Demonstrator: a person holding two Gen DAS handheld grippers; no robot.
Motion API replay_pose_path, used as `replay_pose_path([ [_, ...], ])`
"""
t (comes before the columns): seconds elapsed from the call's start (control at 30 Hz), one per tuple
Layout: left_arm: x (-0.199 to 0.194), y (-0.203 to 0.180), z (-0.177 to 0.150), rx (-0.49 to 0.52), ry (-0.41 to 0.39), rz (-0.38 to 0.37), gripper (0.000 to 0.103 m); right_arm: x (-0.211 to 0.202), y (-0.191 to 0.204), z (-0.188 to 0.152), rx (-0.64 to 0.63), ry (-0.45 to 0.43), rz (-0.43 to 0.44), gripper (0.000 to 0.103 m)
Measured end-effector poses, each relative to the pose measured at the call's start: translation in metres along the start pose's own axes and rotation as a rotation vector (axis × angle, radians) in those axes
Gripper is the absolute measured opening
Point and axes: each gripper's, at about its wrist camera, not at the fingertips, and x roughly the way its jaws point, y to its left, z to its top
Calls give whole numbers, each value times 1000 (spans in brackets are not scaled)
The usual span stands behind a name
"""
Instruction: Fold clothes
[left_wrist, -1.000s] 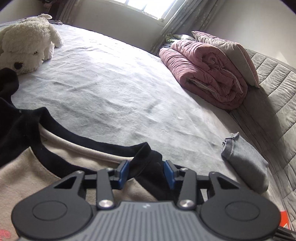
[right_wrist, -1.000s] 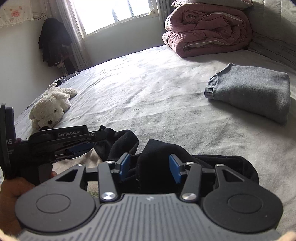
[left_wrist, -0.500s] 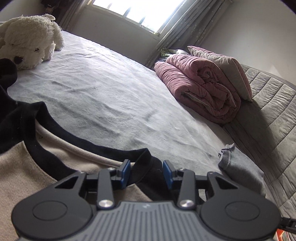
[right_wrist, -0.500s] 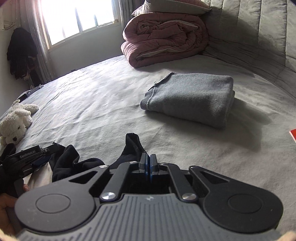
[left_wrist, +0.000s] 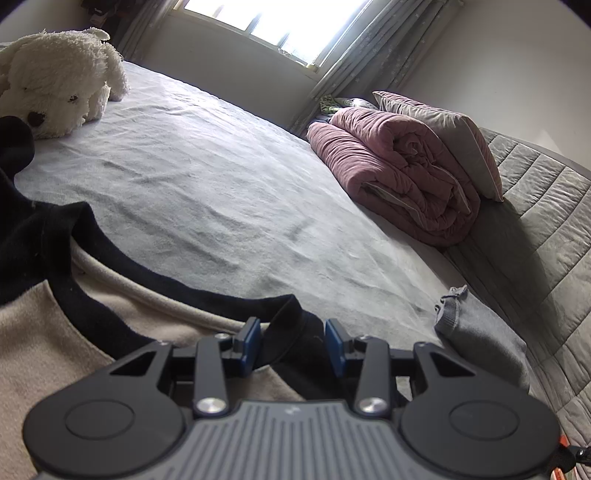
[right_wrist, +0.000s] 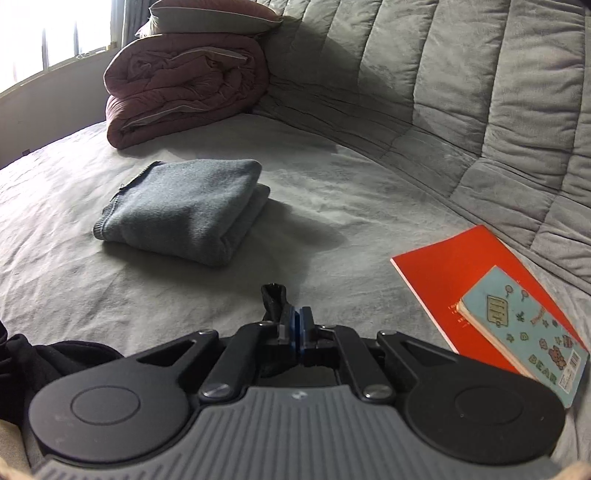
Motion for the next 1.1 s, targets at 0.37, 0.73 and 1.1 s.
replay_pose_path([
  [0.37,-1,1,0,0,-1,-2,40,-17,14,-8,-35,75,281,39],
  [0.73,-1,0,0,0,0,-4,40,-24,76,-41,-350,236,529,39],
  [1.1,-2,2,0,-8,1,-7,40,-32,73,-28,-322,215,475,5],
])
